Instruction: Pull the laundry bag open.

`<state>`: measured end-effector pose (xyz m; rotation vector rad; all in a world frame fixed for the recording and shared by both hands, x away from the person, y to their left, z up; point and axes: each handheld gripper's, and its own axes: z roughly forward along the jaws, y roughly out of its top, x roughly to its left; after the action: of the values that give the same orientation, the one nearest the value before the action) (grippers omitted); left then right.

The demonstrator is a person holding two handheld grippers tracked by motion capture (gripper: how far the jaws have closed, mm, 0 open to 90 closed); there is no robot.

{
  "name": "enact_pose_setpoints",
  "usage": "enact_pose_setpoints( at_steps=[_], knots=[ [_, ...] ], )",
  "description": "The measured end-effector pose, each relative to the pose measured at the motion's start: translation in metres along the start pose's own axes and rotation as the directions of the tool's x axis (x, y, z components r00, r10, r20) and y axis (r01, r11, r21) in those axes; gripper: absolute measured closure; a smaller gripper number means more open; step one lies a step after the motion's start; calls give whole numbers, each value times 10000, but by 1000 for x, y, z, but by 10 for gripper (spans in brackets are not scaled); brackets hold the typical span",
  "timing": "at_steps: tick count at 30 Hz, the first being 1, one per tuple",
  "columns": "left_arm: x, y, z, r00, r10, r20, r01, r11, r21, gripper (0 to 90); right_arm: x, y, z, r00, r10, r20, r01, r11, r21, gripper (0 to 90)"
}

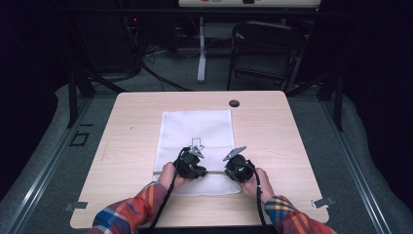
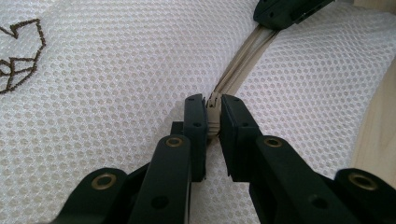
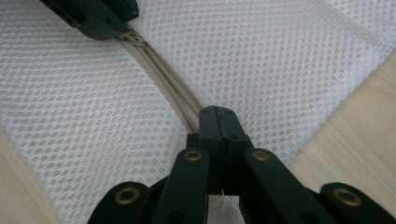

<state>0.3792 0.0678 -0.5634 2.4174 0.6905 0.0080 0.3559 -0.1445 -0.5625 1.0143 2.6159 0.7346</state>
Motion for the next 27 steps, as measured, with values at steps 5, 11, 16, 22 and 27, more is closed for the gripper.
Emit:
enact_pose_setpoints(
  at_steps=[5, 11, 16, 22, 27],
  knots=[
    [2, -2, -2, 10000, -14, 4, 14, 10000, 47, 809, 0, 0, 0, 10000, 8, 8, -8, 10000, 4, 900],
    [3, -2, -3, 10000, -45, 7, 45, 10000, 80, 809, 0, 0, 0, 10000, 20, 2, -20, 10000, 0, 900],
    [5, -5, -5, 9999, -137, -13, 137, 9999, 102, 809, 0, 0, 0, 10000, 7, 4, -7, 10000, 2, 900],
    [7, -8, -8, 9998, -173, -65, 174, 9998, 126, 809, 0, 0, 0, 10000, 0, 12, 0, 10000, 0, 900],
    [9, -9, -10, 9997, -241, -32, 242, 9995, 194, 809, 0, 0, 0, 10000, -1, 7, 1, 10000, 2, 900]
  ],
)
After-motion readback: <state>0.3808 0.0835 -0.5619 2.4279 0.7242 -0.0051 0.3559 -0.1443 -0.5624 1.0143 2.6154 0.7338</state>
